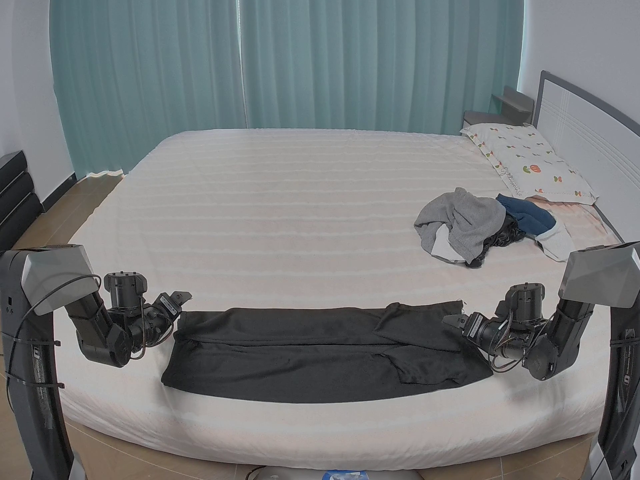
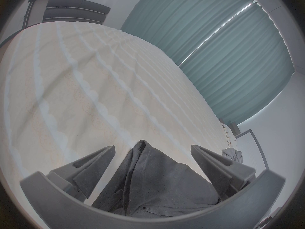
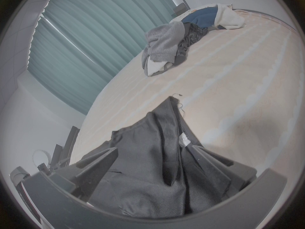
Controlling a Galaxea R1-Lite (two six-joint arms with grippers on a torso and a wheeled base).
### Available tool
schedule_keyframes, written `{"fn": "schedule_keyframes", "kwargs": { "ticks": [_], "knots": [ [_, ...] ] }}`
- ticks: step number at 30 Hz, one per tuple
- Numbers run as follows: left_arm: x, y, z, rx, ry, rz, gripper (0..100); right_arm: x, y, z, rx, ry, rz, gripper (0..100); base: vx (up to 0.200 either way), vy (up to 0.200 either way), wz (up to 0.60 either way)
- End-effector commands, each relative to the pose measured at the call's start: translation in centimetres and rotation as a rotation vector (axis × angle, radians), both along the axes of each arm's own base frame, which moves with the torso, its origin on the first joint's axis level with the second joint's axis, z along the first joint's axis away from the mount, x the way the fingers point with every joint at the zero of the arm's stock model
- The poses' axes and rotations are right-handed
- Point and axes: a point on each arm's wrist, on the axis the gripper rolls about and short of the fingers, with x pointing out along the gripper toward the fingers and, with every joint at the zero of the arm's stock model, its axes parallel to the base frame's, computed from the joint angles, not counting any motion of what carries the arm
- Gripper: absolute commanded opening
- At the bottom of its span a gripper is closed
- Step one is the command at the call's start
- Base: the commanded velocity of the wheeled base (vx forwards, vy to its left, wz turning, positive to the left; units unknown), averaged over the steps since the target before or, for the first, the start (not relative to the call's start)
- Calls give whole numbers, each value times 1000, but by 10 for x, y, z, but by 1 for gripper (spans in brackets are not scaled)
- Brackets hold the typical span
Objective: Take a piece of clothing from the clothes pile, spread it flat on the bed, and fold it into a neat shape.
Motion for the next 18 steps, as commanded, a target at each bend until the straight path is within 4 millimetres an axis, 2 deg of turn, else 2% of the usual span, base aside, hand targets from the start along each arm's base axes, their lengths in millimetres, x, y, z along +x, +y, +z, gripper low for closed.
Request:
{"fn": "schedule_keyframes", "kwargs": {
  "ticks": [1,5,7,8,13,15,18],
  "knots": [
    [4,-3,-4,2,4,-10,100,4,-6,12,13,-37,-23,100,0,0,0],
    [6,-6,-5,12,29,-23,100,12,-21,30,62,-91,-90,100,0,0,0],
    [6,-6,-6,36,35,-39,100,14,-24,31,81,-94,-110,100,0,0,0],
    [6,-7,-9,49,41,-45,0,16,-25,31,87,-92,-115,100,0,0,0],
    [10,-11,-19,108,48,-23,0,19,-26,24,89,-84,-122,100,0,0,0],
    [12,-13,-24,130,51,-1,0,20,-32,20,88,-74,-138,100,0,0,0],
    [15,-13,-24,139,28,27,0,21,-34,14,89,-61,-145,100,0,0,0]
  ]
}}
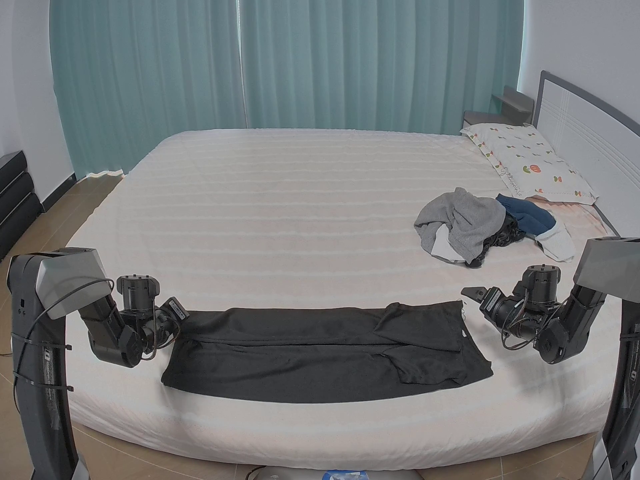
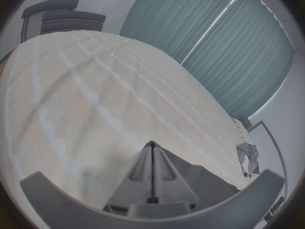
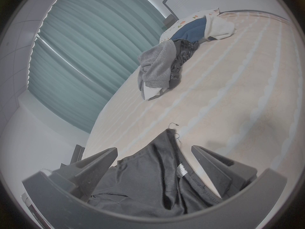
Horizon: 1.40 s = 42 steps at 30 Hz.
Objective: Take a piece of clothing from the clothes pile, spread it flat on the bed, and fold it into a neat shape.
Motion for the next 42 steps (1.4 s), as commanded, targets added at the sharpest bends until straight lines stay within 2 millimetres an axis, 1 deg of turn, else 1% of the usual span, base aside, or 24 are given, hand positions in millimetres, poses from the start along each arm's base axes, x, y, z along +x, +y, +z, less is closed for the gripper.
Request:
{"fn": "schedule_keyframes", "kwargs": {
  "ticks": [1,5,8,14,21,22,29,31,34,37,40,41,42],
  "knots": [
    [3,-3,-9,7,-2,16,0,2,-5,-11,1,24,-12,100,0,0,0],
    [3,-1,-8,9,-29,60,0,3,-5,-16,0,37,-11,100,0,0,0],
    [7,-1,-6,-34,-63,104,0,4,-5,-21,1,47,-11,100,0,0,0],
    [6,1,-6,-45,-78,118,0,6,-3,-24,4,51,-5,100,0,0,0],
    [8,2,-9,-32,-76,137,0,15,-1,-26,43,45,-22,100,0,0,0],
    [8,2,-10,-29,-79,142,0,19,0,-29,50,42,-22,100,0,0,0],
    [9,4,-9,-30,-84,147,0,26,1,-33,51,33,-21,100,0,0,0],
    [10,4,-10,-28,-82,148,0,31,2,-35,52,26,-20,100,0,0,0],
    [9,4,-11,-28,-81,148,0,34,6,-40,52,26,-12,100,0,0,0],
    [8,4,-11,-28,-78,147,0,43,10,-44,50,8,-9,100,0,0,0],
    [9,4,-11,-28,-79,147,0,44,15,-46,49,8,0,100,0,0,0],
    [9,4,-11,-28,-79,147,0,45,18,-49,48,10,6,0,0,0,0],
    [9,4,-11,-28,-79,147,0,46,19,-50,48,8,6,0,0,0,0]
  ]
}}
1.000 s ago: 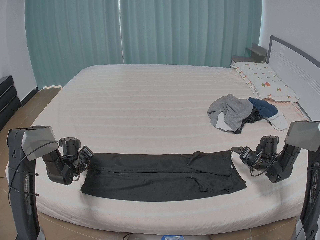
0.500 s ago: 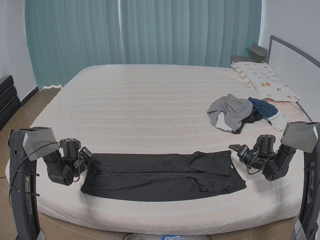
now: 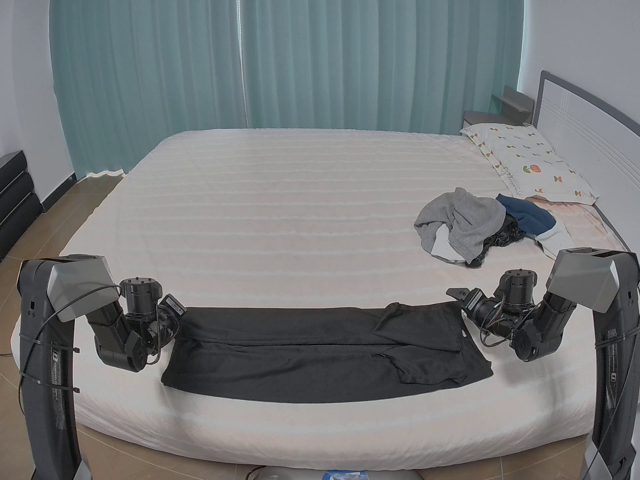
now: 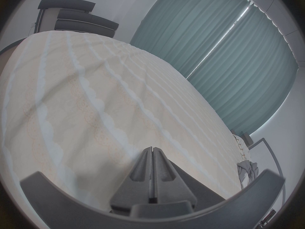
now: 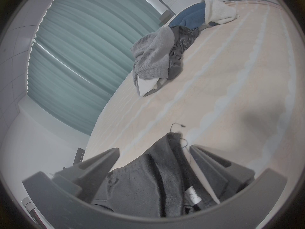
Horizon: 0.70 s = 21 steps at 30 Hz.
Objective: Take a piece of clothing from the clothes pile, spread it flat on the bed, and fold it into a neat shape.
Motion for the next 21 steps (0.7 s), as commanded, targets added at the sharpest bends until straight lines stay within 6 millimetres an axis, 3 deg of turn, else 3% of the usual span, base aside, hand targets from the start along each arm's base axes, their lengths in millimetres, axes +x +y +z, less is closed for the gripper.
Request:
{"fn": "schedule_keyframes", "kwargs": {
  "ticks": [1,21],
  "knots": [
    [0,0,-1,0,3,0,0,3,6,-10,-1,8,10,0,0,0,0],
    [-1,0,0,2,5,-2,0,14,1,-8,-26,-38,-74,0,0,0,0]
  ]
}}
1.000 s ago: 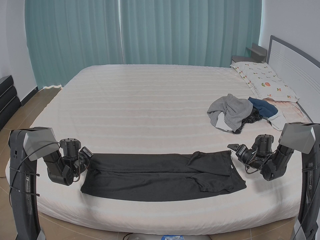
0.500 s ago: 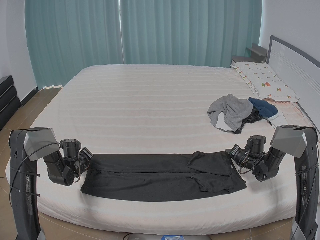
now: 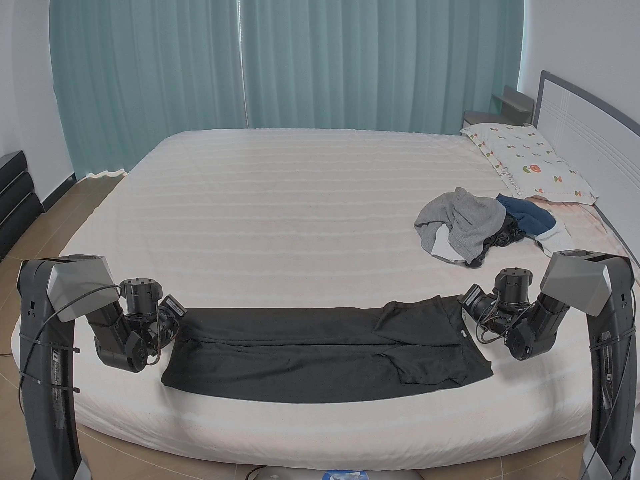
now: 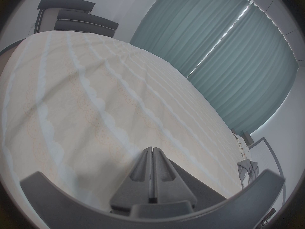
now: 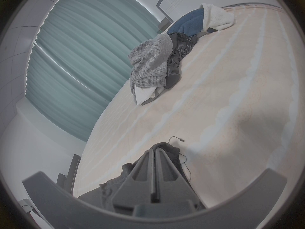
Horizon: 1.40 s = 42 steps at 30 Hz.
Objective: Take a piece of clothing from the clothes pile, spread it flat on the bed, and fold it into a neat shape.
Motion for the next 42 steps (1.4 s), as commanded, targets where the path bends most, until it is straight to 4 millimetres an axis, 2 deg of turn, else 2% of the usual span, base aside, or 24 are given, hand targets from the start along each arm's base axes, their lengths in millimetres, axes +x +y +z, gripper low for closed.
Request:
{"fn": "schedule_keyframes", "kwargs": {
  "ticks": [1,2,6,9,11,12,13,16,19,21,24,28,29,33,38,42],
  "knots": [
    [0,0,0,0,0,1,0,0,0,-2,1,3,0,0,0,0,0],
    [0,0,0,0,0,1,100,0,0,-2,0,1,-1,100,0,0,0],
    [0,1,1,-4,-4,2,100,-2,-1,2,0,1,-3,100,0,0,0],
    [-1,2,1,-13,0,2,100,-8,-1,14,6,-6,-4,100,0,0,0],
    [-3,5,3,-26,-1,6,100,-23,3,32,43,-1,-6,100,0,0,0],
    [-3,5,3,-26,-1,6,100,-23,3,32,43,-1,-6,100,0,0,0],
    [-7,8,5,-51,4,-13,100,-29,6,52,72,-31,-6,100,0,0,0],
    [-20,14,17,-87,11,-60,100,-29,5,63,73,-50,-10,100,0,0,0],
    [-39,17,34,-135,14,-141,100,-35,2,66,70,-39,-17,100,0,0,0],
    [-49,20,40,-171,9,-187,100,-46,0,63,65,-5,-19,100,0,0,0],
    [-55,21,44,-194,-9,-231,100,-75,-2,67,56,40,-17,100,0,0,0],
    [-59,16,46,-137,-23,-280,100,-113,-5,66,62,121,-3,100,0,0,0],
    [-59,16,46,-137,-23,-280,100,-113,-5,66,62,121,-3,100,0,0,0],
    [-66,1,46,-124,3,-319,100,-138,-8,56,103,167,-15,100,0,0,0],
    [-102,-2,49,-163,75,-310,100,-154,-8,53,147,154,25,100,-40,0,0],
    [-120,-4,42,-218,147,-279,100,-160,-10,49,160,164,37,100,-200,0,0]
  ]
}}
